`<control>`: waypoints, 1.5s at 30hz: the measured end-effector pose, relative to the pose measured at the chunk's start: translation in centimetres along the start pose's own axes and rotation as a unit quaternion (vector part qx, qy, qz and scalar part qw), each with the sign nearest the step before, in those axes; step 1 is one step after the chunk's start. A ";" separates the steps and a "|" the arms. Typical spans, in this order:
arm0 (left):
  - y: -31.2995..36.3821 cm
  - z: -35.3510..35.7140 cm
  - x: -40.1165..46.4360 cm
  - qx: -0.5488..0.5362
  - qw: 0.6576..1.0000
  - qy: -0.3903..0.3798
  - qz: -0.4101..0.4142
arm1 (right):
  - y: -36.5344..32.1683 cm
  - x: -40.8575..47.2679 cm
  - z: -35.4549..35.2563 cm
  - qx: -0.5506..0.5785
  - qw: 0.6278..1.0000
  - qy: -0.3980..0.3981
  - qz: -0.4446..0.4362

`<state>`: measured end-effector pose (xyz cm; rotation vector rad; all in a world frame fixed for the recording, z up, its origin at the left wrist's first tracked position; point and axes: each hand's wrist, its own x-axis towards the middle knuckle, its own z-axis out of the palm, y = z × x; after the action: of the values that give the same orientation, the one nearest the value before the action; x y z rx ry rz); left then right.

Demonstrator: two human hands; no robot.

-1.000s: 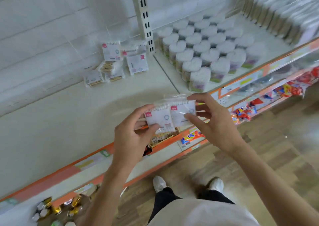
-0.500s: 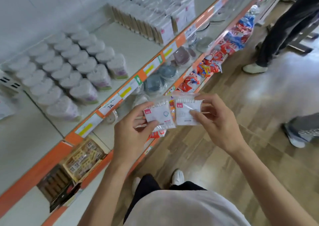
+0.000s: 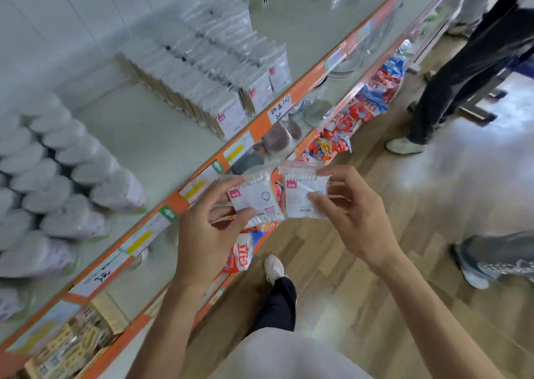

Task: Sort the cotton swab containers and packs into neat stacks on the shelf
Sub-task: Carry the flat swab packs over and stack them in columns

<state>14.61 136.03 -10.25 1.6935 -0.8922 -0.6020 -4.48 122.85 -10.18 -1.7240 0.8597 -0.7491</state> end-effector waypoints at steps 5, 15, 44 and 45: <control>0.9 2.5 7.5 -0.063 0.998 0.023 -0.007 | -0.2 9.1 -2.5 -0.037 0.999 -0.023 -0.009; 4.4 4.4 19.3 -0.049 0.996 0.044 0.053 | -0.4 21.6 -6.2 -0.049 0.996 0.006 -0.069; 10.1 8.5 28.1 0.116 0.941 0.313 -0.056 | 6.2 54.0 2.5 -0.070 0.947 -0.250 -0.190; 10.1 8.7 28.0 0.115 0.939 0.318 -0.058 | 6.5 54.2 2.5 -0.069 0.947 -0.251 -0.189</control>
<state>21.86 107.02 -1.92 1.9899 -0.4040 0.0015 26.15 77.69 -12.73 -2.1089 0.2351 -0.4583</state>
